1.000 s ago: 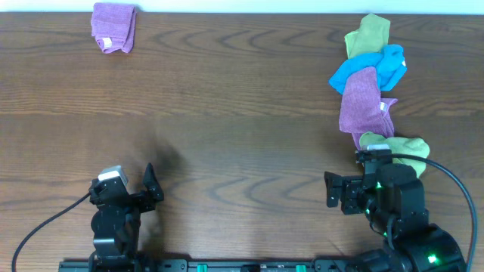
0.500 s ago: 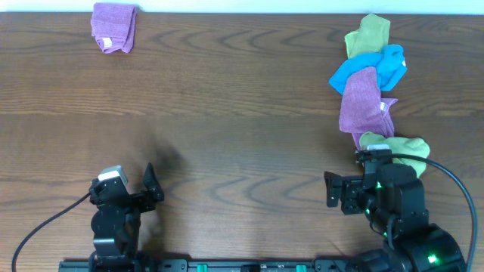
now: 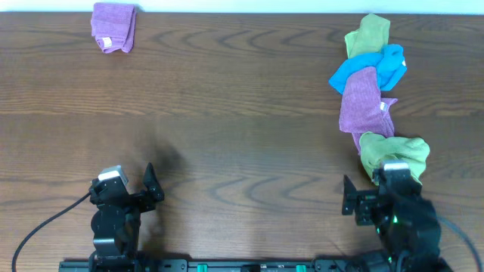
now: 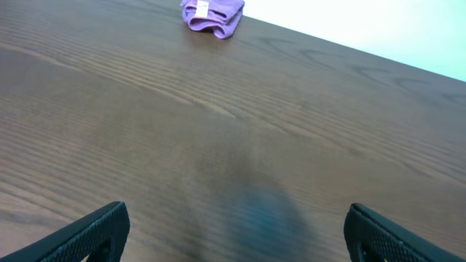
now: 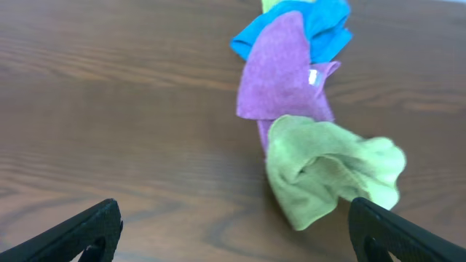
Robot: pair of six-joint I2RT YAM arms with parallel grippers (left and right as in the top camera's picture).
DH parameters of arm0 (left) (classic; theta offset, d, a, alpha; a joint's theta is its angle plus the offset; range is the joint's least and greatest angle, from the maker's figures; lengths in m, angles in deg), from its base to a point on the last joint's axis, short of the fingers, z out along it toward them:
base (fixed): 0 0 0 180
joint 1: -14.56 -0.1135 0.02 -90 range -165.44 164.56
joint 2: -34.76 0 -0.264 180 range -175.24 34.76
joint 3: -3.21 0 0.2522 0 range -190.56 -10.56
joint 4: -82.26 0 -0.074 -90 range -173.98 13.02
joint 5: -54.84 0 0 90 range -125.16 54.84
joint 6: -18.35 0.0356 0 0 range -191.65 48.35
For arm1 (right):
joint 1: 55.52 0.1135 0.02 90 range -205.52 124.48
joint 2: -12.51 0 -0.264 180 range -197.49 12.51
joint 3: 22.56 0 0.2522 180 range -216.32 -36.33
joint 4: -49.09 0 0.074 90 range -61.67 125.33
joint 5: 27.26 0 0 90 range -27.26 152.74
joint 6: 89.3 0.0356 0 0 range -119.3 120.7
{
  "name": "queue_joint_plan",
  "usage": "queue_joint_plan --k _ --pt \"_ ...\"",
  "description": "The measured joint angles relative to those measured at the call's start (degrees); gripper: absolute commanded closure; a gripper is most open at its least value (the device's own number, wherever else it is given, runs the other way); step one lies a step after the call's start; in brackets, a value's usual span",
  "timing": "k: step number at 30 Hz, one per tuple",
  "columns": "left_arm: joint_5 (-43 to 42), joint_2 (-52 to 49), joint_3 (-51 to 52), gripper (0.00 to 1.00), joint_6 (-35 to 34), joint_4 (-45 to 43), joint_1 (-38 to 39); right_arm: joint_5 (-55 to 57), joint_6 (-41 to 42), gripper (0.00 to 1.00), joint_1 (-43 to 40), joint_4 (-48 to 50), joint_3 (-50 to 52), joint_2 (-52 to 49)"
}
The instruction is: Fold the cloth
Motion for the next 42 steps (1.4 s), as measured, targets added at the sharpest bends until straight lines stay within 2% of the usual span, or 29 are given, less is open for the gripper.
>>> queue_joint_plan --k 5,14,32,35,42 --pt "0.0 0.0 0.0 0.05 0.0 0.0 0.0 1.4 -3.4 0.01 -1.1 0.3 6.8 5.9" --pt "0.0 0.0 0.0 0.05 0.0 0.0 0.0 2.0 -4.7 0.01 -1.8 1.4 17.8 15.1" --pt "0.0 0.0 0.0 0.05 0.0 0.0 0.0 2.0 -4.8 0.01 -1.7 1.5 19.8 16.5" --pt "0.0 0.0 0.0 0.05 0.0 0.0 0.0 2.0 -4.8 0.01 -1.7 3.9 23.1 16.6" --pt "0.0 0.0 0.0 0.05 0.0 0.0 0.0 2.0 -4.8 0.01 -1.7 4.7 23.3 16.7"
